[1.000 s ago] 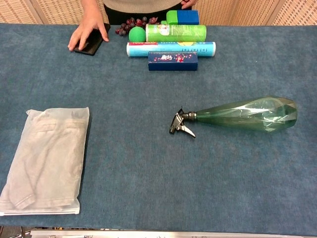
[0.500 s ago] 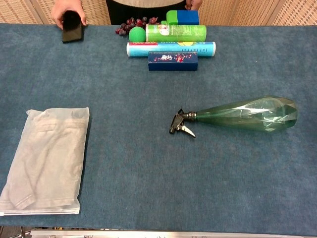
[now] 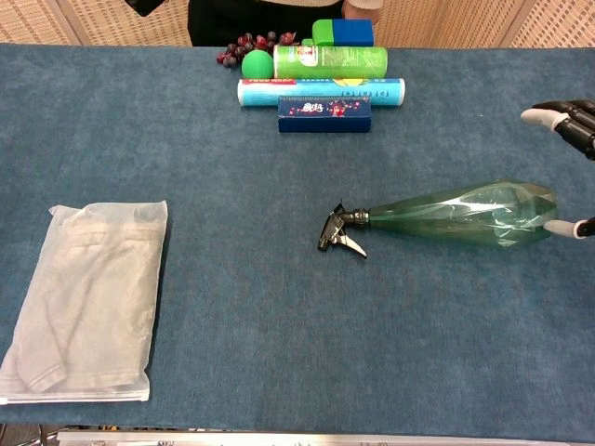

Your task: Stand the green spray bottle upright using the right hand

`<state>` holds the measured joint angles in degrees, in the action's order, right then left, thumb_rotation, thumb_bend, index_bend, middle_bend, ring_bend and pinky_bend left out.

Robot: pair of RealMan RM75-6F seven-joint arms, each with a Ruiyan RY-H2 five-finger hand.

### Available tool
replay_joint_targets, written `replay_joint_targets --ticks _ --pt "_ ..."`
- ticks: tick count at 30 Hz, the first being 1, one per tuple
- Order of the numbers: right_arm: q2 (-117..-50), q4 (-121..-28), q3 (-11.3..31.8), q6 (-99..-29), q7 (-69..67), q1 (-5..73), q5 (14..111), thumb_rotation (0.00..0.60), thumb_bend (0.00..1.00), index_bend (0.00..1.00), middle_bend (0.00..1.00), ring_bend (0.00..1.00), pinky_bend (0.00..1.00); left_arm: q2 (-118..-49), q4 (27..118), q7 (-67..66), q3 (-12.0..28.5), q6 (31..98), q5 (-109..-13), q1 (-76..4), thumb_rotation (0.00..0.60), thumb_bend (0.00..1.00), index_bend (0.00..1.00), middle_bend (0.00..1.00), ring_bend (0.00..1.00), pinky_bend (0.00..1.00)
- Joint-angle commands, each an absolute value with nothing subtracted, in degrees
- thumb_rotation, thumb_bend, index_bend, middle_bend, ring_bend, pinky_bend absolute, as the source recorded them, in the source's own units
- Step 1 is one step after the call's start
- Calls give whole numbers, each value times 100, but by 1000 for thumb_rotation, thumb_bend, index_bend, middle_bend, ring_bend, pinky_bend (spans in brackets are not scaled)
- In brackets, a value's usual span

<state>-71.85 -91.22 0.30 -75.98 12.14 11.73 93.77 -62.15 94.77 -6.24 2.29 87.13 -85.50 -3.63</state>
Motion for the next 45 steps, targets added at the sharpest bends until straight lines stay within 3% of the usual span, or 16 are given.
replay_joint_targets --ticks 1,22,39,45 --pt "-7274 -9174 55 -7425 1356 1296 9328 600 0 81 51 0 98 -6205 9485 -609 228 8713 -8555 -361 600 51 369 215 87 81" --pt "-7849 -8871 127 -6274 1764 1968 8726 600 0 73 44 0 92 -6126 9536 -505 246 8789 -8571 -314 600 51 369 216 87 82" --pt "-7982 -8144 411 -6269 1698 2076 8045 600 0 73 44 0 92 -6104 9564 -499 241 8765 -8571 -309 600 51 369 215 87 82" --pt "-7828 -8307 364 -6271 1486 2090 8081 600 0 73 44 0 91 -6098 9567 -490 254 8749 -8538 -311 600 51 369 215 88 83"
